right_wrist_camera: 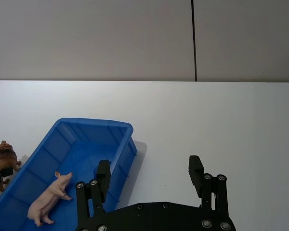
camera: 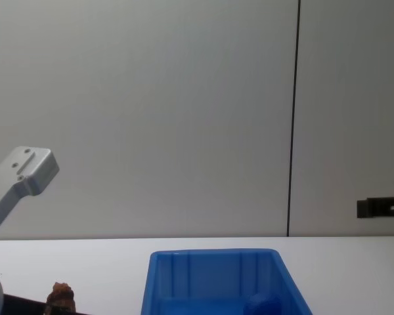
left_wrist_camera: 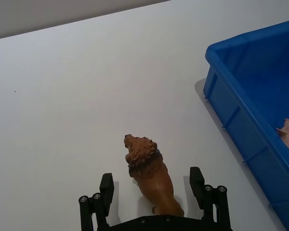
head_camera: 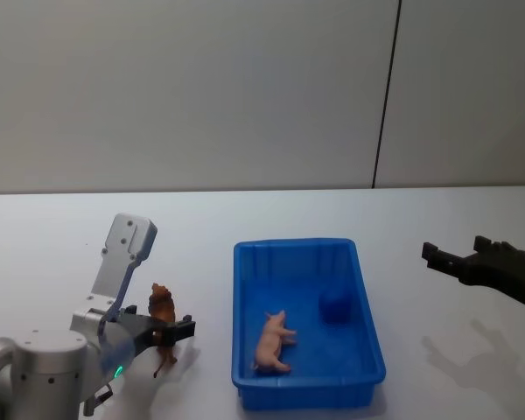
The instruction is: Pick up the two dolls from the table and place them into the box.
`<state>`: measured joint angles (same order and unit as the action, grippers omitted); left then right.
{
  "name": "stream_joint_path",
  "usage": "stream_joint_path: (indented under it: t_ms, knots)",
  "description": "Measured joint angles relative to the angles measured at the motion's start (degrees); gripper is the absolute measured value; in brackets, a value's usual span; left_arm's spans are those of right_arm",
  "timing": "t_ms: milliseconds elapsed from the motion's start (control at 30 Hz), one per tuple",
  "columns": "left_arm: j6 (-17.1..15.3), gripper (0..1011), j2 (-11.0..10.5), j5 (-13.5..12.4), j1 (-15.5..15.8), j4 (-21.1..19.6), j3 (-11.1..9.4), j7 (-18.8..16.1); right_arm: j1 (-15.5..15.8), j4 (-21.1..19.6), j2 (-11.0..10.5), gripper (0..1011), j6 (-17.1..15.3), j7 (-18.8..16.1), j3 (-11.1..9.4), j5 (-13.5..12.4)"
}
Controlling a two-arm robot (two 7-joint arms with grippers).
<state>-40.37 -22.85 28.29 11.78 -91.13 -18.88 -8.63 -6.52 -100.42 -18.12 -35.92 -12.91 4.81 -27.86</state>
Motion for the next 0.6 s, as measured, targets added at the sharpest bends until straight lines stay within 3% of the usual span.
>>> stream_joint_path:
  t_ms: [600]
  knots:
    - [-2.32,1001,2.52,-1.14,2.54,3.4,-0.13,-0.16,0.0,0.0,0.0,1001,0.0,0.0,0.0,0.01]
